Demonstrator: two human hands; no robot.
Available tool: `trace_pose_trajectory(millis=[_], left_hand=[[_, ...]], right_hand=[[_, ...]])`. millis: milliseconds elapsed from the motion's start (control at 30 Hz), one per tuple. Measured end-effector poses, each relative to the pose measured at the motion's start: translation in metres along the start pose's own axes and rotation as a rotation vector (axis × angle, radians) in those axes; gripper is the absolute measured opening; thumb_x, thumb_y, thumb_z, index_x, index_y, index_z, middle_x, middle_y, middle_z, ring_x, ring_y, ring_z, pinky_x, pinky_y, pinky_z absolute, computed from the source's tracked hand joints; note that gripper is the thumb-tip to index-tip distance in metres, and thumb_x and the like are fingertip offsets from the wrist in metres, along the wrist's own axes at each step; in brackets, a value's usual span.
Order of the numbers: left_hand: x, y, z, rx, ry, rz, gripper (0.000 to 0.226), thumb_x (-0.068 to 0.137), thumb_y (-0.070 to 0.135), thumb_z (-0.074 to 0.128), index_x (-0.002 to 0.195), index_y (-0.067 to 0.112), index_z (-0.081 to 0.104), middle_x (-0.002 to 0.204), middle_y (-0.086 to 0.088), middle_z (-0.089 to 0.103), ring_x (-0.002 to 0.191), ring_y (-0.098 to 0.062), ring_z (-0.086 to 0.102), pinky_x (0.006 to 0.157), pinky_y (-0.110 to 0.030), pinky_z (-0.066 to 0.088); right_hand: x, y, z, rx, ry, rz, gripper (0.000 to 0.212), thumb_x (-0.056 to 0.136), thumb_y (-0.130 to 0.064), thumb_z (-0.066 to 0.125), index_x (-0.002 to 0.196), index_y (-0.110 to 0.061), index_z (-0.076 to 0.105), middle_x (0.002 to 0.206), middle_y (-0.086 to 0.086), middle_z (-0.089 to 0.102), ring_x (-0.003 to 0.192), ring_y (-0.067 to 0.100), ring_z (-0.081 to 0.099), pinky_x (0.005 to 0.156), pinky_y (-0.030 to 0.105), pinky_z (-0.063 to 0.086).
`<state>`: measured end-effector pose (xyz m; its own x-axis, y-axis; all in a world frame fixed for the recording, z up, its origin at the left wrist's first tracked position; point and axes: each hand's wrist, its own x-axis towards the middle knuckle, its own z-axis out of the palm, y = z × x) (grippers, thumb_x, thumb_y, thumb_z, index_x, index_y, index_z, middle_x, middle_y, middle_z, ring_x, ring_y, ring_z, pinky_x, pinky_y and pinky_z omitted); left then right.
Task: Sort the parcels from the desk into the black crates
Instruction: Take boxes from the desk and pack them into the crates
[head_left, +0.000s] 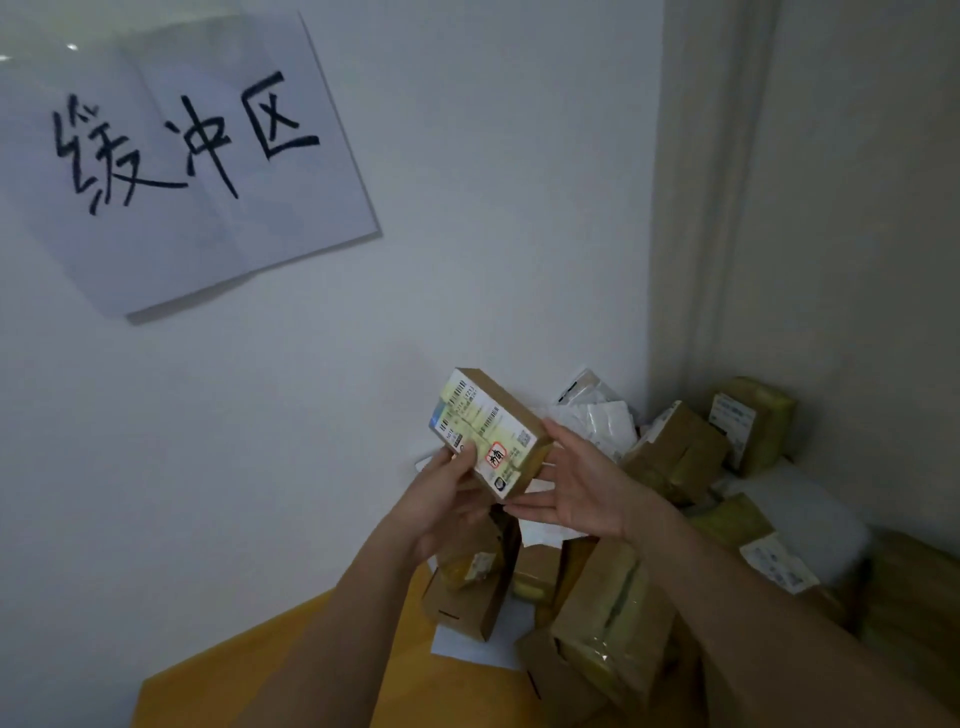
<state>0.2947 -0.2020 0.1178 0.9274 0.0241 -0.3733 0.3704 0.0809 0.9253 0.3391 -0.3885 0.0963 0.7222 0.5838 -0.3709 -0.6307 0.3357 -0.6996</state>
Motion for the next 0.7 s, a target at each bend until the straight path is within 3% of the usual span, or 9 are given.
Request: trace_pose_trajectory(millis=[100, 267, 333, 467, 600, 700], left_hand=[[-0.004, 0.015, -0.005, -0.091, -0.007, 0.078, 0.029, 0.102, 0.032, 0.050, 0.130, 0.028, 0.052, 0.107, -0.002, 0.074, 0.090, -0.018, 0.071, 0.071, -0.033, 0.057], [-0.008, 0.034, -0.014, -0.065, 0.007, 0.201, 0.050, 0.097, 0.027, 0.060, 0.141, 0.036, 0.040, 0.112, -0.004, 0.073, 0.107, -0.029, 0.068, 0.099, -0.054, 0.050], [-0.013, 0.039, -0.015, -0.036, 0.027, 0.258, 0.053, 0.097, 0.023, 0.060, 0.143, 0.036, 0.037, 0.110, -0.006, 0.074, 0.102, -0.028, 0.070, 0.093, -0.051, 0.054], [-0.022, 0.045, -0.020, -0.009, 0.063, 0.330, 0.058, 0.096, 0.019, 0.061, 0.146, 0.033, 0.035, 0.109, -0.010, 0.072, 0.090, -0.022, 0.074, 0.065, -0.031, 0.059], [-0.031, 0.047, -0.028, 0.007, 0.079, 0.375, 0.062, 0.095, 0.019, 0.062, 0.149, 0.033, 0.033, 0.112, -0.012, 0.070, 0.095, -0.024, 0.073, 0.073, -0.037, 0.060], [-0.038, 0.046, -0.032, 0.019, 0.079, 0.396, 0.060, 0.095, 0.019, 0.061, 0.146, 0.037, 0.035, 0.114, -0.013, 0.068, 0.096, -0.023, 0.072, 0.076, -0.039, 0.060]], right_hand=[[-0.004, -0.007, 0.009, -0.171, 0.030, -0.052, 0.054, 0.092, -0.057, 0.053, 0.126, -0.018, 0.064, 0.130, 0.013, 0.061, 0.119, 0.033, 0.061, 0.092, 0.046, 0.055], [-0.012, -0.017, 0.021, -0.302, 0.106, -0.132, 0.039, 0.093, -0.047, 0.056, 0.123, -0.024, 0.064, 0.131, 0.009, 0.061, 0.118, 0.028, 0.059, 0.093, 0.042, 0.055], [-0.015, -0.021, 0.026, -0.291, 0.104, -0.146, 0.038, 0.095, -0.048, 0.055, 0.123, -0.026, 0.064, 0.128, 0.007, 0.063, 0.117, 0.027, 0.060, 0.090, 0.040, 0.055], [-0.017, -0.025, 0.040, -0.365, 0.063, -0.192, 0.046, 0.086, -0.048, 0.063, 0.126, -0.025, 0.063, 0.124, 0.006, 0.066, 0.116, 0.026, 0.063, 0.089, 0.038, 0.056], [-0.015, -0.019, 0.051, -0.455, 0.023, -0.241, 0.061, 0.078, -0.036, 0.075, 0.134, -0.028, 0.054, 0.119, 0.003, 0.071, 0.114, 0.023, 0.065, 0.101, 0.042, 0.051], [-0.013, -0.013, 0.058, -0.476, 0.022, -0.291, 0.058, 0.084, -0.026, 0.075, 0.136, -0.027, 0.051, 0.115, 0.003, 0.072, 0.111, 0.022, 0.067, 0.105, 0.044, 0.048]])
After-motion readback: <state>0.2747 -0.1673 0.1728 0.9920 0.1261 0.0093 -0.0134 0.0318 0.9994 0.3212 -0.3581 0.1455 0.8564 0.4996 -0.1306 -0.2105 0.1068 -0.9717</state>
